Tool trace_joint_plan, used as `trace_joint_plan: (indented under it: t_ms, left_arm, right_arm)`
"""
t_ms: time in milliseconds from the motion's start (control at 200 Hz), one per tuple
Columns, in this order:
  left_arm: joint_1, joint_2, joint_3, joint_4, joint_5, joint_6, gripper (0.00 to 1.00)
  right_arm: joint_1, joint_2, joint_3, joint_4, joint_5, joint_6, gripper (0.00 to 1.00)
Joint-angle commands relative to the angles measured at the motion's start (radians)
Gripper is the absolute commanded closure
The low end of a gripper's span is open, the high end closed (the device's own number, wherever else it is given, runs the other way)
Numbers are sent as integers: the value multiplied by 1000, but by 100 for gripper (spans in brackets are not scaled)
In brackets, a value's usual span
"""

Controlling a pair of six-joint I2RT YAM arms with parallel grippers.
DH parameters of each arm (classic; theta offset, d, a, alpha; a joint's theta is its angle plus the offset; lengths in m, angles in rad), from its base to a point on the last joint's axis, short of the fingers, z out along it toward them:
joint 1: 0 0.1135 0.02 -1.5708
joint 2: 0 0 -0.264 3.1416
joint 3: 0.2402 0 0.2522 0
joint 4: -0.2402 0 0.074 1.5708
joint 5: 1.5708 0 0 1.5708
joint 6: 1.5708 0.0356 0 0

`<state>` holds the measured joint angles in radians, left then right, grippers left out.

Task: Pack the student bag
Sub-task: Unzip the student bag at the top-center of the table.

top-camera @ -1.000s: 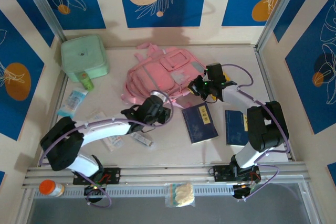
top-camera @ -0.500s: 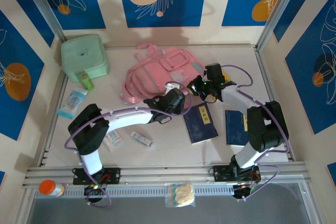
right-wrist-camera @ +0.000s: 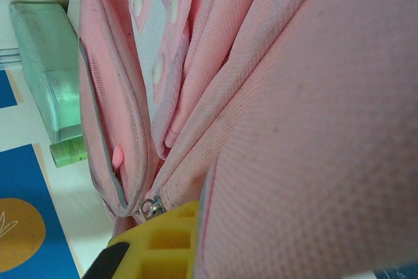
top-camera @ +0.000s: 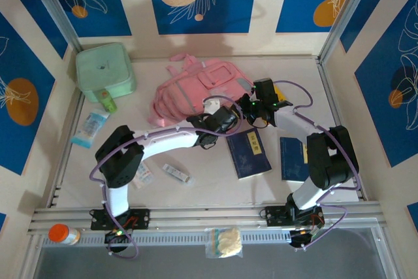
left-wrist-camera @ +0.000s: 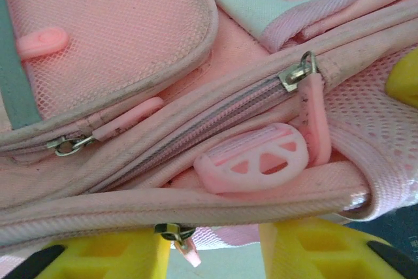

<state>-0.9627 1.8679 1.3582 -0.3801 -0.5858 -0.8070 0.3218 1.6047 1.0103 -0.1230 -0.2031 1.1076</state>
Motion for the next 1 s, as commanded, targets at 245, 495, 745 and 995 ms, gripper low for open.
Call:
trace_joint_plan:
  t_ms: [245, 495, 745, 995]
  left_arm:
    - [42, -5, -67, 54, -52, -83, 71]
    - [43, 37, -5, -40, -198, -165, 71]
    - [57, 7, -31, 108, -197, -51, 87]
    - [65, -76, -113, 168, -112, 39, 100]
  right_arm:
    - [13, -35, 42, 3, -87, -1, 100]
    - [14, -38, 41, 5, -88, 3, 100]
    - [6, -40, 40, 3, -94, 2, 100]
    - [-13, -46, 43, -3, -108, -9, 100]
